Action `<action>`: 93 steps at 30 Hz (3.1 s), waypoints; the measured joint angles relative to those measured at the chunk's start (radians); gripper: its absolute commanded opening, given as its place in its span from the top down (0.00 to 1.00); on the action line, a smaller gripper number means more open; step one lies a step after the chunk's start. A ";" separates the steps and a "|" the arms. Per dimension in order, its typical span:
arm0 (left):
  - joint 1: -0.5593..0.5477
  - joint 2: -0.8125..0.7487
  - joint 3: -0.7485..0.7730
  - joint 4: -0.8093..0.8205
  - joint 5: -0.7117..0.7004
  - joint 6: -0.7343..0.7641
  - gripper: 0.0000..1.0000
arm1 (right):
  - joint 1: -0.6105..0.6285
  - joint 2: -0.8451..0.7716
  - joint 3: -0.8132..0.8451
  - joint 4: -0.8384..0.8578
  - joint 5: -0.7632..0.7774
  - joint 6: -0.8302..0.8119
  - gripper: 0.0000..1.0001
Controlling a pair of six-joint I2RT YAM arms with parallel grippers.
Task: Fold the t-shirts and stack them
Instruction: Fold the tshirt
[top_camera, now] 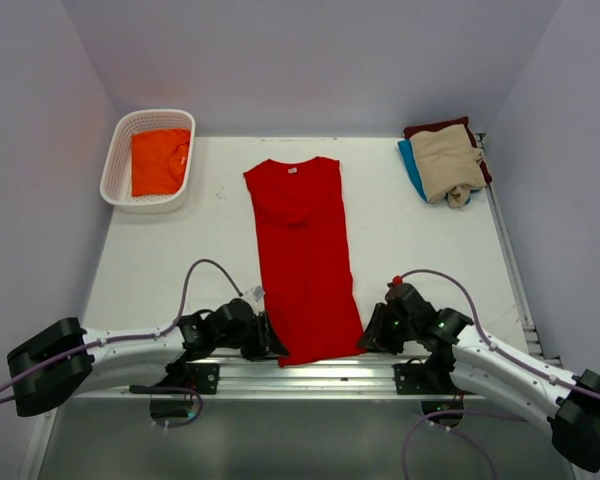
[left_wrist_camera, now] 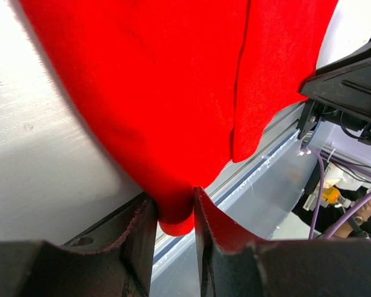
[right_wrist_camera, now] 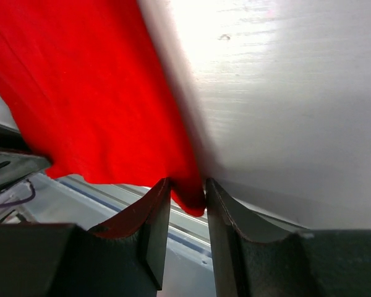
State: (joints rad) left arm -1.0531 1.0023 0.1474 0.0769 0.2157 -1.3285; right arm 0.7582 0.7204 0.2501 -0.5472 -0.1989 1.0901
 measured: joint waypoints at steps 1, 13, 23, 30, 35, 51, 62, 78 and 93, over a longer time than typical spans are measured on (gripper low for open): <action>-0.002 0.002 0.000 0.003 -0.003 -0.004 0.69 | 0.000 0.013 -0.001 0.020 -0.005 0.003 0.67; -0.021 -0.013 -0.014 0.002 -0.005 -0.037 1.00 | 0.001 0.035 -0.022 0.084 -0.024 0.018 1.00; -0.060 -0.139 0.037 -0.178 -0.034 0.056 1.00 | 0.001 0.040 0.037 0.085 -0.018 -0.037 1.00; -0.060 -0.196 0.133 -0.354 -0.189 0.118 1.00 | 0.001 0.143 0.127 0.136 -0.004 -0.091 1.00; -0.060 -0.185 0.185 -0.425 -0.299 0.154 1.00 | 0.001 0.181 0.166 0.154 0.016 -0.129 1.00; 0.157 -0.029 0.337 -0.387 -0.486 0.478 1.00 | -0.014 0.426 0.414 0.237 0.182 -0.293 1.00; 0.302 0.092 0.337 -0.212 -0.480 0.623 1.00 | -0.053 0.625 0.548 0.298 0.235 -0.387 1.00; 0.494 0.389 0.568 -0.058 -0.323 0.756 0.39 | -0.113 0.881 0.778 0.319 0.370 -0.378 0.46; 0.810 0.401 0.782 -0.040 -0.142 0.745 0.00 | -0.207 0.895 0.871 0.344 0.484 -0.385 0.01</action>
State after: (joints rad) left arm -0.2432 1.4033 0.9291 0.0372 0.0742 -0.5831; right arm 0.5514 1.6157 1.1213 -0.2031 0.2855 0.7052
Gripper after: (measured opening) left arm 0.997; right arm 0.987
